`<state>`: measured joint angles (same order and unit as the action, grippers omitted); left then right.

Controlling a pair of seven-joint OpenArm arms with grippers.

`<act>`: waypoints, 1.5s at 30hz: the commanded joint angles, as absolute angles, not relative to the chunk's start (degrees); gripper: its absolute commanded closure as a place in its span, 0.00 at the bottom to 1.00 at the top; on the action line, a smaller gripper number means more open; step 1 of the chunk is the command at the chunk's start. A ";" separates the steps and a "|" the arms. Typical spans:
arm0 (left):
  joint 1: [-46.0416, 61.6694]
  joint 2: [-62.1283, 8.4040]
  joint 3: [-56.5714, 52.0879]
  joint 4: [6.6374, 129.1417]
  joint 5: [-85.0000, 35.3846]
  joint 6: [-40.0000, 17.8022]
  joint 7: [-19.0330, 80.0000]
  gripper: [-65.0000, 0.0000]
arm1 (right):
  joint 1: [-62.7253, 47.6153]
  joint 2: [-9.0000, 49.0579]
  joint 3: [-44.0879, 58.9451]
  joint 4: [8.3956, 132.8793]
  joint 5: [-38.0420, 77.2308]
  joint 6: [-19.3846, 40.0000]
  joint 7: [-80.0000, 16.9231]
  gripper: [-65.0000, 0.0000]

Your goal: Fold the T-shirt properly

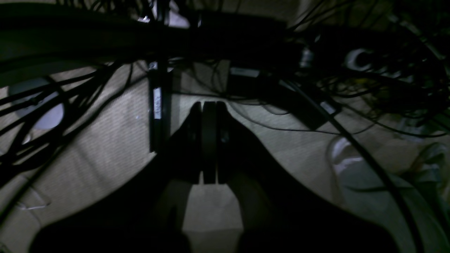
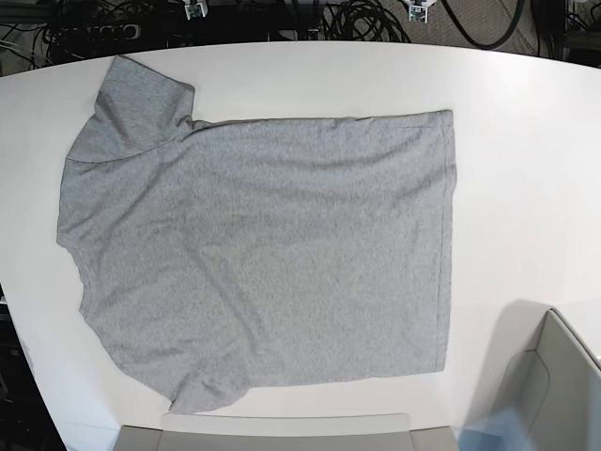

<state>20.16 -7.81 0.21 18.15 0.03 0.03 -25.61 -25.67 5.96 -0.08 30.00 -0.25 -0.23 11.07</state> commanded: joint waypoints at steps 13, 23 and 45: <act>34.95 -7.96 -1.98 41.63 -0.04 0.48 -27.30 1.00 | -41.36 11.03 -4.44 52.53 4.62 -0.31 11.38 1.00; 49.01 -6.11 -10.15 65.19 -0.04 0.48 -26.86 1.00 | -55.60 19.30 -3.91 72.75 8.75 -0.48 11.21 1.00; 52.00 -3.21 -16.04 111.87 0.40 0.22 -26.95 1.00 | -62.11 21.05 13.67 118.64 15.69 -0.31 3.03 1.00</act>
